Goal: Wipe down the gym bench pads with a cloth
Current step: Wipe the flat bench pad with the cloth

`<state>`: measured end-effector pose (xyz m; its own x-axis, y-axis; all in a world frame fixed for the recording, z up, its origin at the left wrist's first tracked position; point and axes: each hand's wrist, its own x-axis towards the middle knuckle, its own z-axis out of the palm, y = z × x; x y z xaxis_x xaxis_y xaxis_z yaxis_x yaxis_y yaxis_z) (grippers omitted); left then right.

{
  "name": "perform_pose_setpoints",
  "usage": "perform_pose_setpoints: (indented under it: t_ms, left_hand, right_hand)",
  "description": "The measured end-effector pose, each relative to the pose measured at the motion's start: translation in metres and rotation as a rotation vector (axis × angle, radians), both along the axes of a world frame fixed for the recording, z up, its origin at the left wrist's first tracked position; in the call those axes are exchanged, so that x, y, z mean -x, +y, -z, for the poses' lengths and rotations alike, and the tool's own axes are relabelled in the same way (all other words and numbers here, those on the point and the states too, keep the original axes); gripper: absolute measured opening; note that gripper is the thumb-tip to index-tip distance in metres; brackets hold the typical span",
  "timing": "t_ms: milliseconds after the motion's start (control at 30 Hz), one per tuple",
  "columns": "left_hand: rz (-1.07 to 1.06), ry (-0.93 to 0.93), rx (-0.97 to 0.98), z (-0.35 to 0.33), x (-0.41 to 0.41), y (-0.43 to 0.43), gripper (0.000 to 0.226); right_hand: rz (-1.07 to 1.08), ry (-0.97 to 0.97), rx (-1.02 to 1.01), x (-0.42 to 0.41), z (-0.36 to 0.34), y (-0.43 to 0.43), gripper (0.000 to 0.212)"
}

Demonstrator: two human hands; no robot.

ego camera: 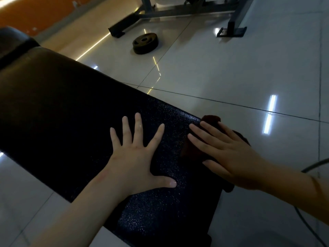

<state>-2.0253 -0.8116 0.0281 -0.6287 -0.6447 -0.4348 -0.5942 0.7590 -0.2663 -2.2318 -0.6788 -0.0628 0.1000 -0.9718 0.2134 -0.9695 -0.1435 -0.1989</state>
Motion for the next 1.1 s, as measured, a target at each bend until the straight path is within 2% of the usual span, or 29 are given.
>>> perform_pose_setpoints:
  t_ms: [367,500,733,900,1100]
  left_hand:
    - [-0.059,0.037,0.000,0.000,0.004,-0.001,0.143]
    - [-0.057,0.047,-0.020,-0.004,0.006,0.000,0.147]
    - [-0.034,0.053,0.001,-0.004,-0.006,0.006,0.137]
    - [-0.013,0.075,0.015,-0.002,-0.010,0.007,0.135]
    - [-0.008,0.058,0.016,0.001,-0.006,0.004,0.136]
  right_hand:
    - [-0.070,0.000,-0.041,-0.018,-0.033,-0.105,0.071]
    - [-0.060,0.023,-0.045,-0.017,-0.031,-0.101,0.073]
    - [-0.050,-0.006,-0.064,-0.021,-0.021,-0.052,0.070]
    - [-0.051,-0.013,0.029,-0.024,-0.001,-0.003,0.060]
    - [-0.125,-0.007,-0.073,-0.013,-0.016,-0.032,0.063]
